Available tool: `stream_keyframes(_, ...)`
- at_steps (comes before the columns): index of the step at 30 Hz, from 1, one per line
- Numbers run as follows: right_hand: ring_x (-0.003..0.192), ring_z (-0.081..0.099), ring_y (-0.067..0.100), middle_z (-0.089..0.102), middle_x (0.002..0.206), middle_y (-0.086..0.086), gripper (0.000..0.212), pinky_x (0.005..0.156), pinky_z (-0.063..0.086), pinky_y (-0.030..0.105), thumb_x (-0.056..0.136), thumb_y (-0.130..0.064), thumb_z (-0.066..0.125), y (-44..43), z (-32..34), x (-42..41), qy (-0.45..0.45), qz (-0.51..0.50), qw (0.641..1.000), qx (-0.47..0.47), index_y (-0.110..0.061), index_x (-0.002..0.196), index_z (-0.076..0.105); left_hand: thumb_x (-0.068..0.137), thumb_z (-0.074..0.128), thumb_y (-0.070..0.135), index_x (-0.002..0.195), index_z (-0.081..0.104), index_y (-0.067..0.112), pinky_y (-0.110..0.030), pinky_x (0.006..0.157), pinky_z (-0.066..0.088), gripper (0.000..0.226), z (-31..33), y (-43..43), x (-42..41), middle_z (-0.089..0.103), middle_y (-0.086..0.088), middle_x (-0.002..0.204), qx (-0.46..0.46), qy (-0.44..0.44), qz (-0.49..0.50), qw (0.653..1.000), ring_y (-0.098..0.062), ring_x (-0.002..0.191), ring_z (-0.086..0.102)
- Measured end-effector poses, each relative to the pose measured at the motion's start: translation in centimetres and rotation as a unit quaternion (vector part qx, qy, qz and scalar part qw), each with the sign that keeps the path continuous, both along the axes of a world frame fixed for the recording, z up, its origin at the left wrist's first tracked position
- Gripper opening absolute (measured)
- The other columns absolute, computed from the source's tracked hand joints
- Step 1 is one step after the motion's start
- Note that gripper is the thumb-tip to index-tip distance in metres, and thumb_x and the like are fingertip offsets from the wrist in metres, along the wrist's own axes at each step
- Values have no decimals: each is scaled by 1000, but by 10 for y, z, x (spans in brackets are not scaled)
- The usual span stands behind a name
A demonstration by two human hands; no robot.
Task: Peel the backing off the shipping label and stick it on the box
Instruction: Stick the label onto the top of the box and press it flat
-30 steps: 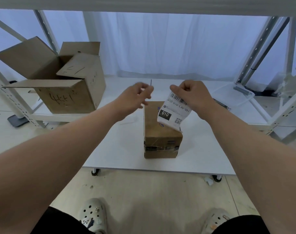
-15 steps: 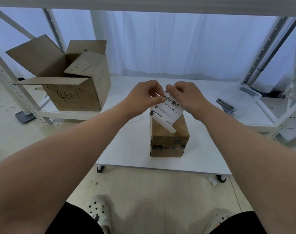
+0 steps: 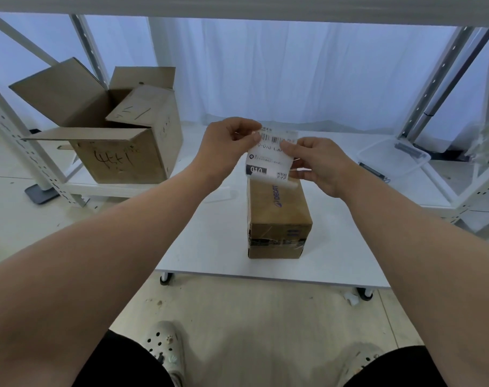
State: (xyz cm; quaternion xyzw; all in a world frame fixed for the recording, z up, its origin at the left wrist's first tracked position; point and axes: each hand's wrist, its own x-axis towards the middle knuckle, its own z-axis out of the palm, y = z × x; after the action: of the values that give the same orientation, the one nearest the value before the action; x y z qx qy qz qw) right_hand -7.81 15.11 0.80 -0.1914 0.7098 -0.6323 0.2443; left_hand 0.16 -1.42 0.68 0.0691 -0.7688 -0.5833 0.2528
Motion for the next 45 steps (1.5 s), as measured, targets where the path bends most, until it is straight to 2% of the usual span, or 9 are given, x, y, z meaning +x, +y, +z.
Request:
stream_keyframes(5,80,67,19,65,94,9,17,64,59,28,87,-6,64,-1,-3,0,-26,-68,996,-61,-14,93,50,84,67,5,105,67,12,-18,80,53,22,-2,-2,-3,66,3,91,33,4,19,999,-12,80,61)
stream_keyframes(8,74,64,21,62,87,8,32,59,56,25,86,4,59,-1,-4,0,54,-86,993,-52,-17,101,41,84,67,6,112,64,14,-22,83,52,29,-6,-2,-3,66,6,97,20,-30,17,999,-12,84,62)
stream_keyframes(13,83,63,23,60,96,9,29,58,55,23,84,11,55,2,-4,-2,93,-54,994,-36,-18,89,56,85,67,12,129,53,18,-13,73,50,46,-6,1,1,59,11,109,-30,-86,-12,996,-1,81,64)
stream_keyframes(21,85,62,20,60,119,6,42,68,56,30,85,12,55,9,-11,-1,60,-16,998,10,-10,120,59,84,68,12,147,26,19,-6,63,46,75,-13,5,1,40,10,139,-57,-172,-95,979,-14,97,60)
stream_keyframes(25,89,60,19,57,121,5,44,68,56,28,86,9,56,17,-24,-2,52,-36,997,34,-10,127,55,85,68,27,148,19,18,-21,80,42,81,-28,4,-1,32,-1,149,-100,-221,-74,967,-18,113,51)
stream_keyframes(30,81,57,16,57,113,3,44,67,53,27,89,8,53,25,-33,-10,-30,-78,996,-18,-11,128,53,87,58,47,147,26,22,-45,113,28,72,-51,-5,-5,27,-1,154,-312,-274,-75,907,-27,139,28)
stream_keyframes(37,96,55,18,62,118,2,40,64,47,24,91,4,48,28,-48,-13,-66,-21,997,29,-19,123,58,86,30,71,151,4,36,-49,114,10,78,-63,-8,-13,1,13,160,-478,-360,-105,794,-26,146,8)
stream_keyframes(42,92,53,17,64,121,4,43,68,41,23,89,4,47,27,-54,-16,-40,-46,997,48,-19,123,60,85,28,72,150,-1,33,-49,116,3,82,-68,-9,-14,-3,13,160,-488,-372,-84,785,-24,147,2)
stream_keyframes(45,85,52,6,61,123,3,44,58,44,7,90,6,45,21,-51,-12,-22,-47,997,47,-14,128,57,84,35,71,151,5,30,-49,115,7,85,-67,-10,-15,2,11,160,-476,-355,-78,801,-24,146,5)
